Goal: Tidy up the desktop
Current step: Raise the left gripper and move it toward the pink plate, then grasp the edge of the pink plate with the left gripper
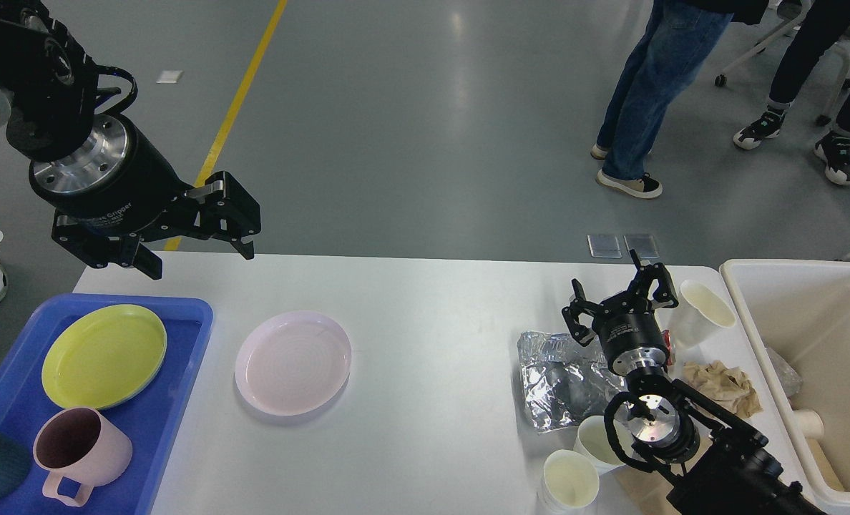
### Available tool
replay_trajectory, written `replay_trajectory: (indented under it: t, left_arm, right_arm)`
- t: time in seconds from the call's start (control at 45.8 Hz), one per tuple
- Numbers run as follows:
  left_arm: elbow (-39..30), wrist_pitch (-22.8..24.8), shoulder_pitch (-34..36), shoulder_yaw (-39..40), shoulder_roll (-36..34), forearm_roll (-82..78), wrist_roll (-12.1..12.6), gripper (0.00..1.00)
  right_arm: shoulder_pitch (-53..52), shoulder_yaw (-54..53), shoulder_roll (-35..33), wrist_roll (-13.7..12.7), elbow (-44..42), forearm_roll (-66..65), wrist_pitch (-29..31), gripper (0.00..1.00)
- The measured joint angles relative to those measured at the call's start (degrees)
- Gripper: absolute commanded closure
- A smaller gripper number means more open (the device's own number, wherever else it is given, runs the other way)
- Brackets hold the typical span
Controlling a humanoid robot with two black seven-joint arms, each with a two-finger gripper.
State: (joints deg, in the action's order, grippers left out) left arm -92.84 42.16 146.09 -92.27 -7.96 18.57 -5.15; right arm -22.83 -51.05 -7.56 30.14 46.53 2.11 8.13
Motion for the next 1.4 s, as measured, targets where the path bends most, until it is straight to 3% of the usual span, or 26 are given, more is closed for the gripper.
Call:
replay_trajectory:
  t: [0.306, 0.437, 0.503, 0.656, 0.677, 0.787, 0.94, 1.115, 1.224, 1.289, 1.399]
  left_arm:
    - [0.5, -1.3, -4.8, 0.3, -1.5, -0.6, -0.4, 0.05]
    - [3.4, -3.2, -10.6, 1.3, -3.3, 2.2, -1.0, 0.06]
    - [4.7, -7.2, -15.4, 1.8, -3.7, 5.4, -1.0, 0.06]
    - [5.4, -23.0, -28.0, 5.0, -4.1, 14.0, -0.9, 0.07]
    - [5.5, -27.2, -30.9, 6.6, -4.4, 15.4, -0.8, 0.07]
    - [6.9, -38.5, -40.0, 13.4, -6.1, 17.3, -0.8, 0.07]
    - [11.0, -49.5, -53.6, 25.9, -8.4, 17.5, -0.8, 0.06]
    - [18.2, -51.5, -65.4, 32.5, -9.2, 16.2, -0.4, 0.05]
    - [21.1, -51.5, -68.3, 34.6, -10.6, 14.9, -0.4, 0.08]
    - [21.4, -51.5, -69.2, 35.3, -11.5, 14.8, -0.2, 0.14]
    - [20.8, -50.9, -71.1, 35.8, -12.8, 15.1, 2.1, 0.16]
  right_arm:
    - [0.0, 0.0, 0.0, 0.0, 0.1, 0.0, 0.0, 0.0]
    - [0.0, 0.0, 0.0, 0.0, 0.1, 0.0, 0.0, 0.0]
    - [0.0, 0.0, 0.0, 0.0, 0.1, 0.0, 0.0, 0.0]
    - [0.0, 0.0, 0.0, 0.0, 0.1, 0.0, 0.0, 0.0]
    - [0.0, 0.0, 0.0, 0.0, 0.1, 0.0, 0.0, 0.0]
    - [0.0, 0.0, 0.0, 0.0, 0.1, 0.0, 0.0, 0.0]
    - [0.1, 0.0, 0.0, 0.0, 0.1, 0.0, 0.0, 0.0]
    - [0.1, 0.0, 0.0, 0.0, 0.1, 0.0, 0.0, 0.0]
    - [0.1, 0.0, 0.0, 0.0, 0.1, 0.0, 0.0, 0.0]
    - [0.1, 0.0, 0.0, 0.0, 0.1, 0.0, 0.0, 0.0]
    - [0.0, 0.0, 0.0, 0.0, 0.1, 0.0, 0.0, 0.0]
